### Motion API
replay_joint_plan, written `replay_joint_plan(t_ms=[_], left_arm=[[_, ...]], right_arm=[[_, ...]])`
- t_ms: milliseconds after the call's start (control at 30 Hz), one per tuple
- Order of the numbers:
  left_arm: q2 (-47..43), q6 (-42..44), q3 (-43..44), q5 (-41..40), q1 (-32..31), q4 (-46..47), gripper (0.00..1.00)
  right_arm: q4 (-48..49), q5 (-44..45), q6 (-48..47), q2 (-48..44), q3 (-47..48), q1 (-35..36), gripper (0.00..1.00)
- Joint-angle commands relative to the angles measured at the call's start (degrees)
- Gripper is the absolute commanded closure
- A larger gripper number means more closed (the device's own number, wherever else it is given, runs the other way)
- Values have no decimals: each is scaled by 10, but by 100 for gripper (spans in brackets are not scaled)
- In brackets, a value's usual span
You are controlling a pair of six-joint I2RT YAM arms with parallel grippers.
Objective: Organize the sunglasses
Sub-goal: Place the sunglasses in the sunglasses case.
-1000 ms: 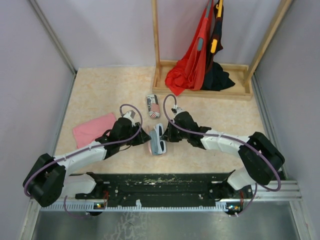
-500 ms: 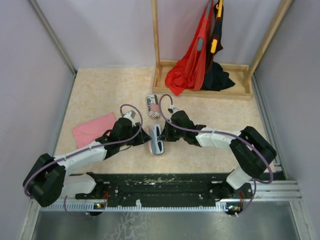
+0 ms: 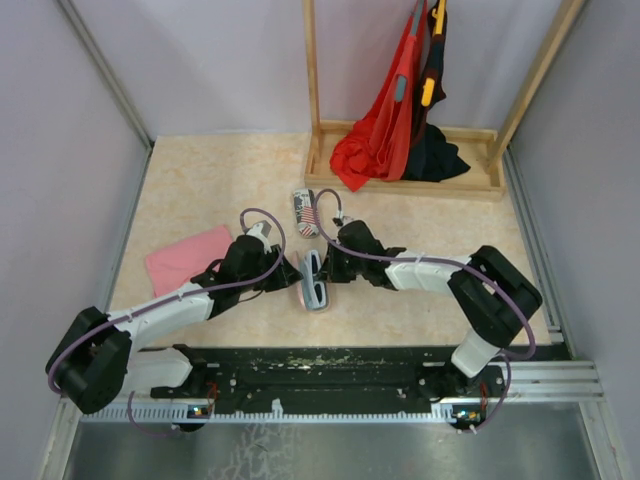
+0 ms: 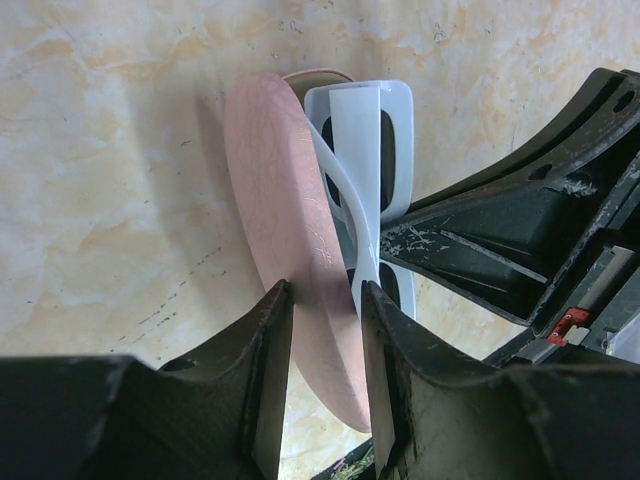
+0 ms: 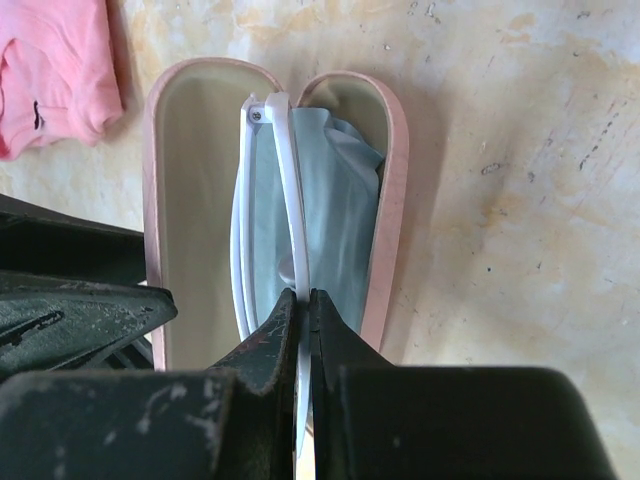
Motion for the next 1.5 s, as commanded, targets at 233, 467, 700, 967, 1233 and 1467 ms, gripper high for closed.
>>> replay_joint_plan(t_ms=[233,467,700,967,1233,1467], left_arm=[[-4,2,14,8,-3,17,61],[-4,3,14,9,-3,17,61],[-3,3,13,10,-3,19,61],[-1,2,9,12,-3,21,61],[0,0,6,14,-3,24,61],[2,0,7,14,-3,25,61]], right_arm=[[13,2,-12,33,41,-5,95],[-5,12,-21,25,49,-5,84],[-39,30,-35,-6,59,-5,76],[-88,70,-56,-49,64,-5,67],[-124,109,-87,-55,73,-5,69],[-113,79,-98,-30,75,-4,73]])
